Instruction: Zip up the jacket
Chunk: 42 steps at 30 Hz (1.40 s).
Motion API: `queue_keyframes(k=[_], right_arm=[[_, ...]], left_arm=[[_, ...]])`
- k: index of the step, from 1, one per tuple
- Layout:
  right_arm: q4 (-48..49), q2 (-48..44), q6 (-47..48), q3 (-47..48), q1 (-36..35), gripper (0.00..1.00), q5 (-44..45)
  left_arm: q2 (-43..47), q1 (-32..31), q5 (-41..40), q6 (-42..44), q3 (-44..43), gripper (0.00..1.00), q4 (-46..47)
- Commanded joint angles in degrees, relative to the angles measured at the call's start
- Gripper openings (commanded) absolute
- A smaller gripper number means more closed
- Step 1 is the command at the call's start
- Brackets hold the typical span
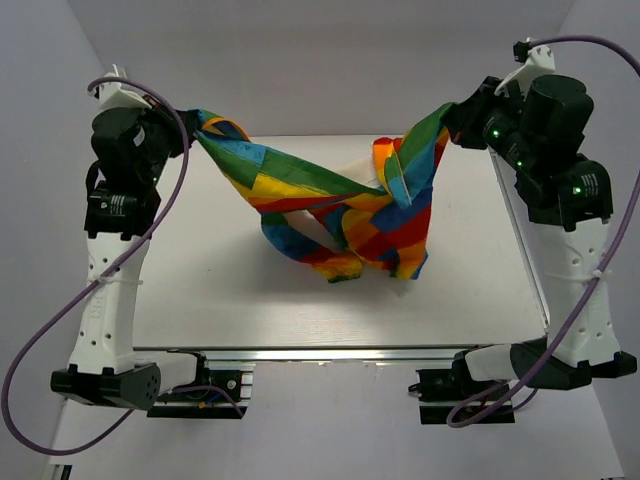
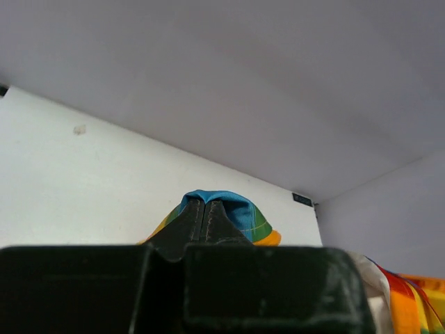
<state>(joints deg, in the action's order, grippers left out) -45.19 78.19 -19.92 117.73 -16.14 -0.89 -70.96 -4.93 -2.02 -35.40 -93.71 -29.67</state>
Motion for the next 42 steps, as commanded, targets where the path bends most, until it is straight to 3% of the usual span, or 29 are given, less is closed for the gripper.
queue_keyframes(k=[1, 6, 10, 11, 12, 13, 16, 19, 20, 21, 23, 24, 26, 28, 29, 30, 31, 34, 36, 40, 41, 42], right_arm=[[5.5, -6.2, 2.3, 0.4, 0.1, 0.0, 0.3], [11.1, -9.5, 4.2, -4.0, 0.1, 0.0, 6.4], [15.5, -4.3, 5.3, -6.5, 0.1, 0.0, 7.8], [17.7, -3.1, 5.9, -7.5, 0.1, 0.0, 7.7], [21.6, -1.1, 6.6, -9.3, 0.1, 0.0, 7.6], [33.1, -0.7, 6.9, -15.4, 0.1, 0.0, 7.7], [53.5, 3.1, 9.9, -19.0, 0.1, 0.0, 7.9], [63.3, 11.2, 11.2, -12.3, 0.1, 0.0, 9.0], [64.9, 15.9, 11.7, -4.9, 0.1, 0.0, 8.1], [68.2, 18.3, 11.8, -0.7, 0.1, 0.0, 7.8], [72.8, 24.4, 10.2, 11.0, 0.1, 0.0, 6.4], [73.9, 26.6, 9.3, 16.2, 0.1, 0.0, 6.4], [72.5, 31.4, 6.5, 30.0, 0.1, 0.0, 6.5], [74.7, 29.1, 5.9, 27.8, 0.1, 0.0, 4.4], [76.4, 22.8, 5.3, 23.2, 0.1, 0.0, 2.7], [80.0, 19.0, 5.0, 11.3, 0.1, 0.0, 2.6], [80.5, 15.8, 4.9, 6.2, 0.1, 0.0, 2.5], [76.1, 4.2, 6.0, -7.6, 0.0, 0.0, 1.5], [69.8, 0.6, 7.3, -17.3, 0.0, 0.0, -1.9], [53.9, -9.0, 3.1, -36.9, 0.1, 0.0, -6.3], [49.0, -10.2, 1.6, -41.6, 0.0, 0.0, -8.3], [47.3, -11.3, -2.3, -46.3, -0.1, 0.0, -10.3]], left_arm=[[4.4, 0.4, 5.1, 4.5, -1.3, 0.0, 8.1], [1.4, 0.4, 10.6, 4.6, -4.9, 0.0, 13.4], [-8.6, 0.4, 14.8, 4.3, -8.7, 0.0, 16.0], [-13.3, 0.4, 17.0, 4.4, -9.3, 0.0, 20.3], [-15.7, 0.4, 21.3, 4.4, -9.6, 0.0, 22.9], [-18.2, 0.4, 23.3, 4.4, -10.7, 0.0, 25.0], [-31.7, 0.7, 27.3, 1.6, -23.8, 0.0, 27.1], [-46.7, 2.5, 30.7, -6.1, -44.0, 0.0, 30.4], [-49.9, 3.3, 30.3, -9.9, -48.5, 0.0, 36.4], [-52.9, 4.2, 30.6, -18.8, -50.5, 0.0, 42.4], [-52.7, 7.8, 30.2, -27.3, -48.4, 0.0, 57.2], [-52.2, 8.4, 29.0, -31.9, -48.8, 0.0, 59.1], [-50.3, 9.0, 27.2, -32.3, -50.5, 0.0, 60.5], [-44.3, 9.1, 27.2, -29.2, -49.4, 0.0, 60.4], [-41.9, 9.1, 26.8, -26.9, -49.0, 0.0, 56.2], [-37.1, 9.0, 26.6, -23.7, -46.2, 0.0, 55.0], [-34.9, 9.1, 26.5, -22.3, -44.6, 0.0, 52.7], [-28.8, 9.1, 27.6, -18.2, -38.9, 0.0, 48.9], [-26.6, 9.0, 32.4, -17.5, -34.5, 0.0, 47.9], [-17.0, 9.0, 39.9, -17.5, -8.8, 0.0, 48.9], [-11.0, 8.7, 40.6, -15.7, 5.2, 0.0, 49.4], [-7.8, 7.4, 42.0, -14.4, 12.6, 0.0, 50.1]])
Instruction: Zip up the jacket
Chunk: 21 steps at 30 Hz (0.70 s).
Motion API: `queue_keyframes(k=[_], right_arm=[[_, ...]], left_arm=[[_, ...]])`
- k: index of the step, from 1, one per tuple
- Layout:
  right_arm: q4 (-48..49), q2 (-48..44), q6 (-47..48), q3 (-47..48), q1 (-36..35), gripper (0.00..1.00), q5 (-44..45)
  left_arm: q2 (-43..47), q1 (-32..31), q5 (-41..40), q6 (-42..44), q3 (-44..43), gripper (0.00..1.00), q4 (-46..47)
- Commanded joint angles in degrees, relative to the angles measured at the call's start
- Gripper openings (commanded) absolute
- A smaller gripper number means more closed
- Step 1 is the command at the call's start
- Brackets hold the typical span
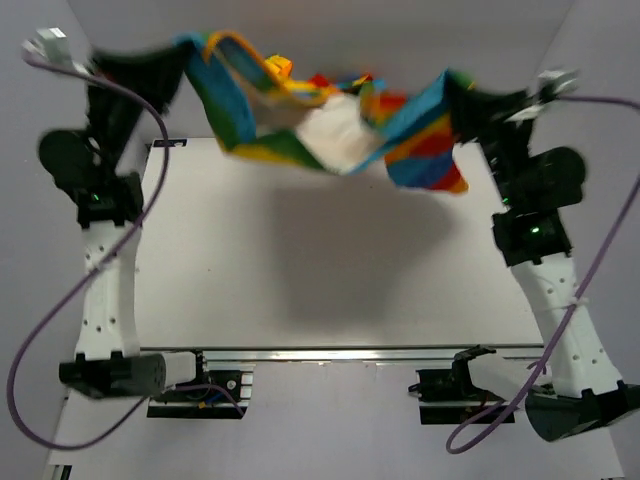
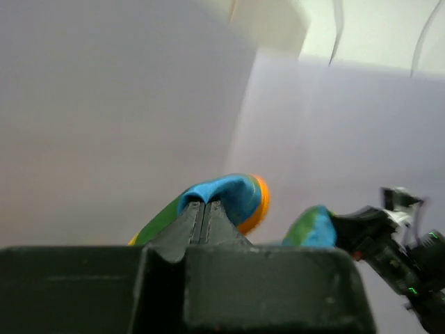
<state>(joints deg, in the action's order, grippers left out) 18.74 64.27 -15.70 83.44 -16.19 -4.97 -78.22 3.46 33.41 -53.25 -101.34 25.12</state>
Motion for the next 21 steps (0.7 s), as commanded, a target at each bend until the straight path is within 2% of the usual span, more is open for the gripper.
queue_keyframes(k=[1, 2, 3, 4, 6, 7, 8, 9, 11, 12, 14, 15, 16, 17, 20, 21], right_arm=[[-17.4, 0.8, -8.2, -22.0, -0.5, 0.0, -9.0], [-19.5, 0.2, -9.5, -26.4, -1.8, 0.0, -9.1], [-22.0, -0.4, -11.6, -30.1, -2.5, 0.0, -8.5], [-24.1, -1.0, -12.3, -36.2, -3.1, 0.0, -7.2], [-32.1, -0.9, -13.5, -40.2, -3.9, 0.0, -6.9], [-35.1, -1.0, -13.7, -41.7, -4.0, 0.0, -6.4], [-40.1, -1.0, -13.7, -43.8, -4.2, 0.0, -5.8], [-41.9, -1.2, -13.6, -44.7, -4.5, 0.04, -5.2], [-45.0, -2.4, -12.3, -46.5, -4.6, 0.21, -4.2], [-45.8, -2.9, -11.8, -46.5, -4.7, 0.39, -3.9], [-47.8, -4.7, -10.8, -46.3, -4.7, 0.59, -2.9], [-48.4, -5.4, -10.8, -45.4, -4.7, 0.78, -2.9], [-48.7, -6.4, -10.6, -44.9, -4.7, 0.8, -3.3], [-49.2, -6.8, -9.5, -44.3, -4.7, 0.89, -3.6], [-52.7, -7.1, -8.2, -40.6, -4.6, 0.89, -2.3], [-53.5, -7.1, -7.3, -38.6, -4.7, 0.89, -1.5]], left_arm=[[2.6, -2.1, 5.8, 4.6, 27.1, 0.0, -5.8], [8.6, -3.3, 4.8, 8.4, 38.4, 0.0, -8.2], [11.3, -7.7, 0.6, 10.8, 43.1, 0.0, -11.2], [13.8, -10.0, -2.7, 12.6, 47.0, 0.0, -18.2], [18.8, -15.8, -7.4, 17.9, 55.0, 0.0, -25.1], [19.8, -17.2, -10.4, 18.4, 56.9, 0.0, -32.5], [20.7, -18.3, -10.4, 19.1, 59.0, 0.0, -34.2], [22.0, -20.0, -10.2, 19.3, 62.2, 0.0, -35.8], [22.3, -21.5, -10.0, 20.6, 63.6, 0.0, -41.5], [22.3, -22.2, -9.9, 20.9, 64.0, 0.03, -43.3], [22.0, -24.6, -8.3, 21.7, 63.9, 0.19, -47.3], [22.1, -25.5, -8.0, 21.7, 63.7, 0.26, -48.1], [22.2, -27.0, -8.4, 21.5, 63.1, 0.4, -50.0], [22.4, -27.5, -8.5, 21.4, 62.7, 0.44, -50.7], [22.8, -28.1, -8.5, 22.4, 59.9, 0.53, -53.9], [22.8, -28.2, -8.9, 23.2, 58.6, 0.59, -56.7]])
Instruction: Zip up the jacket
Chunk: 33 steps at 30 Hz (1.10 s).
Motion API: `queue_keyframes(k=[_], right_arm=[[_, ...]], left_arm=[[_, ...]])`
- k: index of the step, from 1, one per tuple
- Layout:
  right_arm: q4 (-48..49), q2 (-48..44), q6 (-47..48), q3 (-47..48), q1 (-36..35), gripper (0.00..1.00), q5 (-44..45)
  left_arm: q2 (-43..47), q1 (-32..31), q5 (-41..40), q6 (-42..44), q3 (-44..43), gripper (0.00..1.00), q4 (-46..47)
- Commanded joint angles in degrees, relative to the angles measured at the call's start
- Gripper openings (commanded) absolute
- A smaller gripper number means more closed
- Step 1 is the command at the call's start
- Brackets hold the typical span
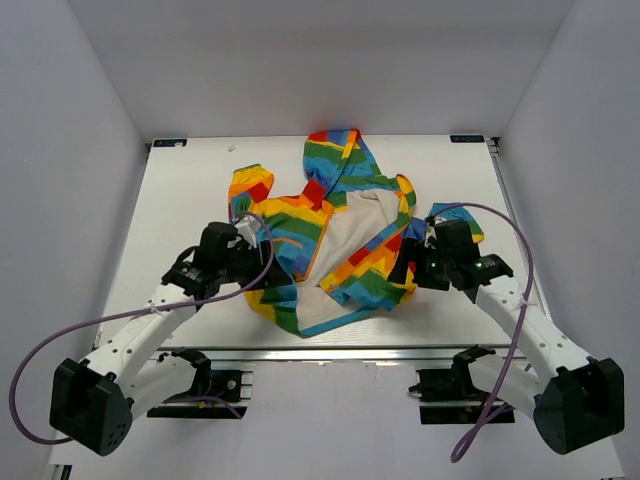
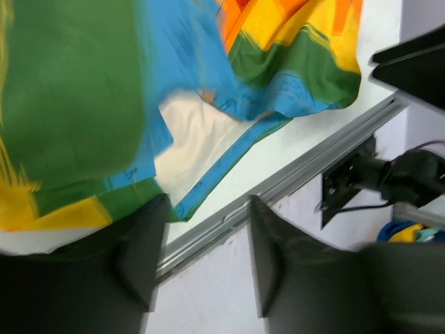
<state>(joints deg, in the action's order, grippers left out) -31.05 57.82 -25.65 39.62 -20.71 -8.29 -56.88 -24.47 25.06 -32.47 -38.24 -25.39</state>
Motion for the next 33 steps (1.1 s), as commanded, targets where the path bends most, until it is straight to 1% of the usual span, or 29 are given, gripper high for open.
queue_keyframes(k=[1, 2, 3, 5, 8, 9, 11, 13, 14, 15, 18, 19, 21, 22, 25, 27, 28, 29, 30, 31, 32, 33], right_arm=[[-4.1, -0.8, 3.5, 5.7, -0.3, 0.89, 2.8], [-4.3, -0.9, 4.2, 6.2, -0.3, 0.89, 3.6], [-4.4, -0.5, 4.2, 6.9, -0.3, 0.89, 6.4], [-4.4, 0.2, 3.9, 7.6, -0.2, 0.89, 7.9], [-2.8, 2.0, 2.6, 8.7, -0.2, 0.89, 8.7], [-1.7, 2.9, 2.4, 8.8, -0.2, 0.89, 6.5], [1.1, 4.3, 2.2, 9.5, -0.2, 0.89, 1.5], [3.9, 6.9, 3.4, 10.1, -0.4, 0.89, -4.8], [4.8, 7.6, 4.0, 10.4, -0.5, 0.89, -6.5], [5.3, 8.9, 4.6, 10.7, -0.7, 0.89, -8.7], [6.9, 11.6, 5.2, 10.5, -3.2, 0.9, -8.1], [7.2, 12.6, 5.2, 10.3, -4.2, 0.89, -7.4], [7.4, 15.0, 4.7, 8.9, -4.7, 0.89, -7.5], [7.9, 15.7, 4.3, 8.2, -5.0, 0.89, -7.2], [9.2, 17.0, 2.6, 5.1, -5.0, 0.89, -5.9], [9.5, 17.0, 1.7, 3.4, -5.0, 0.89, -4.6], [9.7, 17.0, 1.3, 2.9, -5.0, 0.89, -3.3], [9.7, 17.1, 0.8, 2.6, -5.0, 0.89, -2.5], [9.8, 17.0, 0.5, 2.3, -5.0, 0.89, -1.6], [9.6, 17.1, 0.2, 2.2, -5.0, 0.89, -1.1], [9.3, 17.1, -0.1, 2.4, -5.0, 0.89, -0.4], [9.0, 17.1, -0.3, 2.5, -5.0, 0.89, 1.0]], left_arm=[[1.2, -0.2, -1.2, 3.0, -6.0, 0.65, -7.8], [0.9, -0.2, -2.6, 4.7, -9.4, 0.91, -9.3], [0.6, -0.2, -3.3, 6.1, -11.4, 0.98, -11.9], [-0.2, -0.2, -3.8, 6.8, -17.0, 0.98, -13.0], [-0.6, -0.2, -5.5, 7.1, -21.7, 0.98, -11.9], [-0.7, -0.2, -8.1, 6.7, -23.8, 0.98, -10.3], [-1.0, -0.2, -10.7, 5.5, -25.2, 0.98, -8.8], [-2.5, -0.2, -11.3, 6.5, -27.7, 0.98, -7.1], [-3.1, -0.2, -11.2, 6.7, -28.1, 0.98, -6.3], [-4.9, -0.2, -11.3, 7.1, -28.7, 0.98, -4.5], [-9.3, -0.1, -11.8, 7.2, -30.1, 0.98, -3.8], [-13.3, -0.1, -12.5, 6.8, -30.8, 0.98, -4.1], [-17.5, -0.2, -13.0, 6.6, -30.9, 0.98, -5.0], [-21.6, -0.2, -13.6, 6.1, -30.7, 0.98, -5.6], [-26.6, -0.2, -15.5, 5.5, -30.2, 0.98, -9.1], [-28.1, -0.2, -13.2, 5.7, -28.3, 0.92, -10.5], [-27.6, -0.2, -11.2, 5.7, -26.6, 0.91, -9.8], [-25.6, -0.3, -7.9, 5.9, -21.9, 0.89, -8.7], [-24.3, -1.3, 0.7, 6.2, -19.2, 0.88, -6.7], [-23.0, -2.3, 3.6, 5.3, -16.4, 0.86, -6.3], [-20.7, -5.2, 5.0, 4.4, -10.6, 0.85, -6.4], [-19.8, -6.5, 5.7, 4.3, -8.5, 0.82, -10.5]])
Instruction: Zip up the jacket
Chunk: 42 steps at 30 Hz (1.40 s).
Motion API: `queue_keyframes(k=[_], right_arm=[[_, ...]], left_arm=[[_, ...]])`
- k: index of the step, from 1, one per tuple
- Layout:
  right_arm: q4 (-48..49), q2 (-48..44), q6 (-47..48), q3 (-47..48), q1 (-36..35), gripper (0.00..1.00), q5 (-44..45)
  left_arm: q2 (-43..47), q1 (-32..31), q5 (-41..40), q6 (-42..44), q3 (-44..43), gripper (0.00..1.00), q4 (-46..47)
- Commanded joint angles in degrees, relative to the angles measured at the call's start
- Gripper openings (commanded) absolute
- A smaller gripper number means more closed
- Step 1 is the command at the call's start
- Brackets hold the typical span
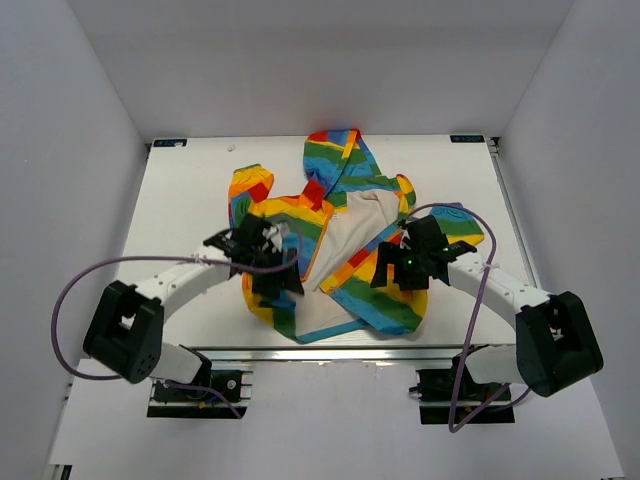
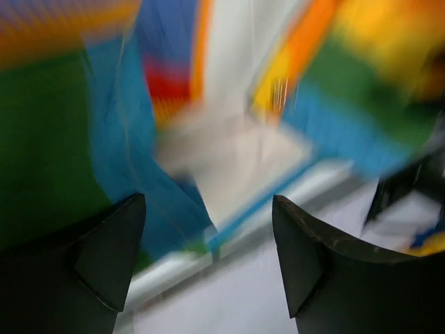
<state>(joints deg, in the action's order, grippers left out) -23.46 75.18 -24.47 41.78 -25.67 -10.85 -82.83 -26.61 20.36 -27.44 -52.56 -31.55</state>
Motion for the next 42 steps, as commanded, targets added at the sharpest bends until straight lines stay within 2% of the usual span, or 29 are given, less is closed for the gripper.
queue_keyframes(k=[1, 3, 5, 6, 9, 10, 12, 14, 15, 19, 20, 22, 23, 24, 26, 27, 30, 31, 35, 36, 38, 39, 40, 42], right_arm=[[0.1, -0.2, -1.7, 1.1, 0.3, 0.89, 4.5], [-1.8, -0.9, -1.5, 2.0, 0.4, 0.89, 6.9], [-2.5, -1.6, -0.1, 3.6, 0.9, 0.89, 6.9], [-3.4, -2.3, 0.7, 4.2, 1.0, 0.89, 6.5], [-5.2, -3.0, 2.5, 8.3, 1.1, 0.89, 8.3], [-5.4, -3.1, 2.5, 9.5, 1.5, 0.89, 9.3], [-5.2, -2.3, 2.1, 13.0, 2.4, 0.89, 12.9], [-4.7, -0.8, 0.7, 15.3, 5.9, 0.89, 15.2], [-5.5, 2.0, -1.3, 18.8, 10.1, 0.89, 14.6], [-4.0, 10.9, -1.7, 27.7, 18.2, 0.89, 8.7], [-3.9, 15.5, -0.9, 30.0, 18.8, 0.89, 8.2], [-5.1, 20.5, 1.7, 37.9, 19.0, 0.89, 9.2], [-5.4, 25.5, 2.7, 40.3, 19.0, 0.89, 9.3], [-5.4, 27.8, 3.4, 42.5, 19.0, 0.89, 10.5], [-6.8, 35.5, 4.9, 49.7, 19.2, 0.89, 12.3], [-7.9, 37.7, 5.4, 51.9, 19.2, 0.89, 13.3], [-7.7, 45.1, 7.8, 58.5, 19.2, 0.87, 12.3], [-7.8, 46.6, 8.3, 59.8, 19.2, 0.85, 12.3], [-7.8, 51.8, 8.6, 63.5, 19.2, 0.81, 13.0], [-7.3, 52.2, 8.7, 63.3, 19.2, 0.79, 11.5], [-6.4, 53.1, 8.7, 62.9, 19.2, 0.69, 8.1], [-6.2, 53.3, 8.6, 62.8, 19.2, 0.61, 7.4], [-6.4, 53.5, 8.4, 62.9, 19.1, 0.31, 7.3], [-6.3, 52.5, 7.8, 62.5, 19.1, 0.09, 7.4]], left_arm=[[7.1, -5.5, 9.2, -0.5, 7.5, 0.8, -8.3], [12.1, -6.6, 7.0, -2.0, 13.5, 0.79, -17.8], [16.8, -6.6, 10.6, -3.2, 16.9, 0.81, -20.9], [21.3, -6.6, 12.1, -4.0, 17.4, 0.85, -22.7], [25.3, -6.6, 10.8, -5.4, 12.3, 0.9, -24.3], [25.1, -6.6, 9.1, -4.8, 6.9, 0.93, -24.2], [23.4, -6.6, 7.5, -3.2, 1.4, 0.98, -21.8], [18.9, -6.6, 1.5, -2.4, -5.6, 0.98, -19.3], [16.8, -6.6, -0.1, -1.6, -7.9, 0.98, -16.9], [3.8, -5.9, -5.3, 1.3, -19.2, 0.98, -10.8], [-2.8, -5.4, -8.8, 1.6, -24.7, 0.98, -10.4], [-10.1, -4.9, -14.0, 2.0, -30.8, 0.98, -11.2], [-13.8, -4.5, -15.2, 2.5, -37.3, 0.98, -12.1], [-20.6, -4.4, -16.0, 3.6, -40.1, 0.98, -12.1], [-26.5, -3.8, -16.6, 6.1, -47.2, 0.98, -12.4], [-32.6, -3.6, -17.1, 7.3, -50.4, 0.98, -13.5], [-40.3, -3.4, -19.3, 9.2, -60.8, 0.98, -18.2], [-43.7, -3.4, -18.9, 10.9, -62.5, 0.98, -18.5], [-47.2, -3.4, -18.1, 11.8, -64.1, 0.98, -13.6], [-47.5, -3.3, -18.3, 11.3, -64.1, 0.96, -12.8], [-48.6, -3.3, -18.0, 11.2, -63.6, 0.91, -10.4], [-49.1, -3.3, -17.7, 11.2, -63.5, 0.88, -9.8], [-50.5, -3.3, -17.4, 11.3, -63.7, 0.82, -9.6], [-52.2, -3.2, -18.0, 11.2, -65.0, 0.76, -10.8]])
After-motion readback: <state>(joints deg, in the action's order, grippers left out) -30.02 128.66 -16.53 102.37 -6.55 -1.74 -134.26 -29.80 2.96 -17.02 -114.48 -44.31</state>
